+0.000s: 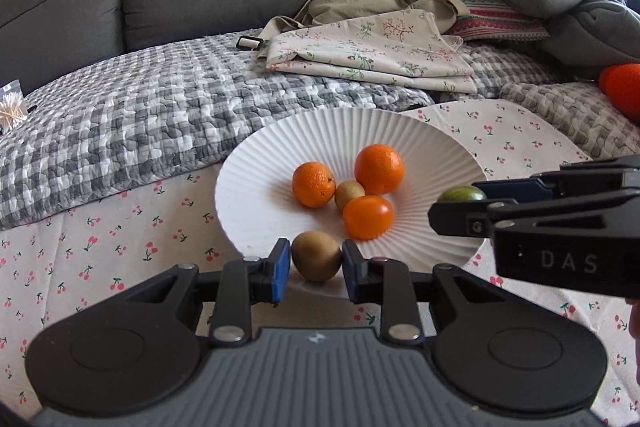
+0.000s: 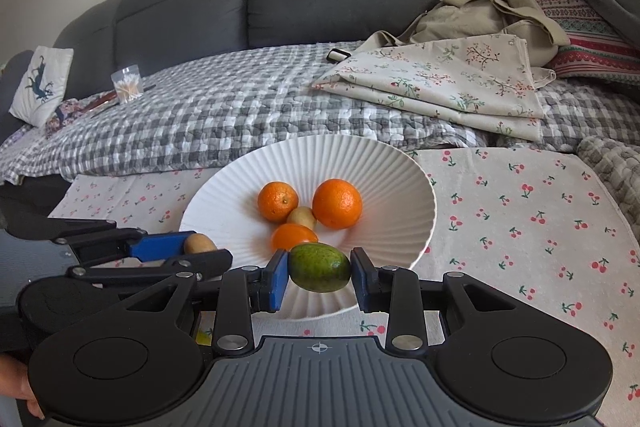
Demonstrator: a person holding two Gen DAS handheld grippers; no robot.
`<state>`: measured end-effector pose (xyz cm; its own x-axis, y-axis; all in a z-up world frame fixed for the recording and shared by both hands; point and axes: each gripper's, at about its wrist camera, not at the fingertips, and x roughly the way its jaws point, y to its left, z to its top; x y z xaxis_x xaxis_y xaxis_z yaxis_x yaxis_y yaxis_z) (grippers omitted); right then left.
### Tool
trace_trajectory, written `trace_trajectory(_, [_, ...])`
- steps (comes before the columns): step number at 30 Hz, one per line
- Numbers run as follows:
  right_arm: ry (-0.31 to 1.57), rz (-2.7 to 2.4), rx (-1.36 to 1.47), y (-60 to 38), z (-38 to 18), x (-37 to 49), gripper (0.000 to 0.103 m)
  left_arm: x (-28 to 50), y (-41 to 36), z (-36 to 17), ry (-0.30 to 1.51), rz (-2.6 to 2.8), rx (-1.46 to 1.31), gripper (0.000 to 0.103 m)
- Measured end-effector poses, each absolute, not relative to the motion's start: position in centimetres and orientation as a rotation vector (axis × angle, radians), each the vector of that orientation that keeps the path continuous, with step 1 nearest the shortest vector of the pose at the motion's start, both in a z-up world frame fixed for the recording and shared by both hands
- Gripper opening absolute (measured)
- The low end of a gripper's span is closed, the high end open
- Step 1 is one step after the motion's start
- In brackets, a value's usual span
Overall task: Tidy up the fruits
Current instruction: 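Lower both fruits into the white bowl and open both tools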
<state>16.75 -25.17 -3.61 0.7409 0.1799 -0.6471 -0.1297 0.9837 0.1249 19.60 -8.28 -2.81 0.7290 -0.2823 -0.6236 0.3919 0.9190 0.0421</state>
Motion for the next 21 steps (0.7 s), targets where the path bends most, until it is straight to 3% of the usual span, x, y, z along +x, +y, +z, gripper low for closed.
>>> trace_trajectory(6, [0.711,0.168,0.064,-24.8,-3.9,17.3,0.033,19.7,-8.1,-2.7,0.655,-0.372,0.166,0.027])
trace_trajectory(11, [0.666,0.141,0.109,-26.0,-2.6,16.9,0.045,19.4,-7.5,-2.2,0.663,-0.371,0.128,0.031])
trace_trajectory(21, [0.645,0.111,0.196,-28.6,-0.2,15.7,0.049,18.7,-5.5,-0.9,0.676,-0.346,0.061,0.034])
